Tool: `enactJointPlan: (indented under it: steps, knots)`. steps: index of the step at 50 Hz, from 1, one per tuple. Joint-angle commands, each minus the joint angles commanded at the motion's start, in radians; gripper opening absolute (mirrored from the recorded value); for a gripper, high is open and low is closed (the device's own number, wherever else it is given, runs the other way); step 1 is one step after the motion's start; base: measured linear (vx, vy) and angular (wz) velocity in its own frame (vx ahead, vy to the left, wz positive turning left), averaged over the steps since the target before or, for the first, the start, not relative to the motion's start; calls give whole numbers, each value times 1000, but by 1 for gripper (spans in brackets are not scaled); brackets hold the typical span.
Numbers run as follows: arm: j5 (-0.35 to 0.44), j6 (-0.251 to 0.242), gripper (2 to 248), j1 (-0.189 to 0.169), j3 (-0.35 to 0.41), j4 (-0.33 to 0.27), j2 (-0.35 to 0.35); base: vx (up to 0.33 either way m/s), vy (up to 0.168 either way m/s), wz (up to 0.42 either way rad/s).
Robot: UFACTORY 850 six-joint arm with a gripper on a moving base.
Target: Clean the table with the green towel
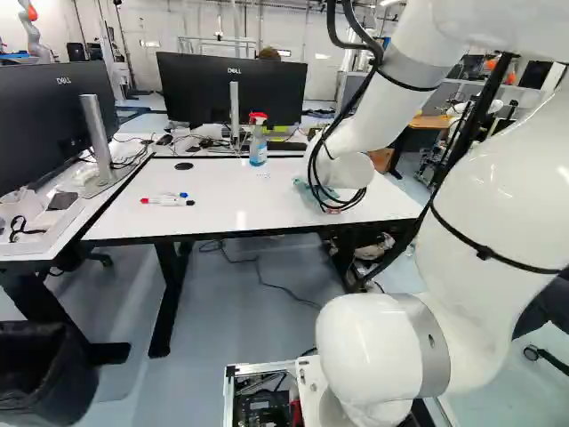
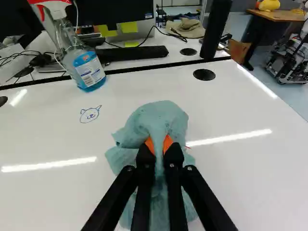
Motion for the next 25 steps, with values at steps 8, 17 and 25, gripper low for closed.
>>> enactJointPlan:
  steps: [8,17,25]
  knots:
    - [0,0,35,-25,-31,0,-30,0,0,0]
    - [0,0,35,-49,-68,0,-66,0,0,0]
    - [0,0,35,-63,-106,0,-101,0,0,0]
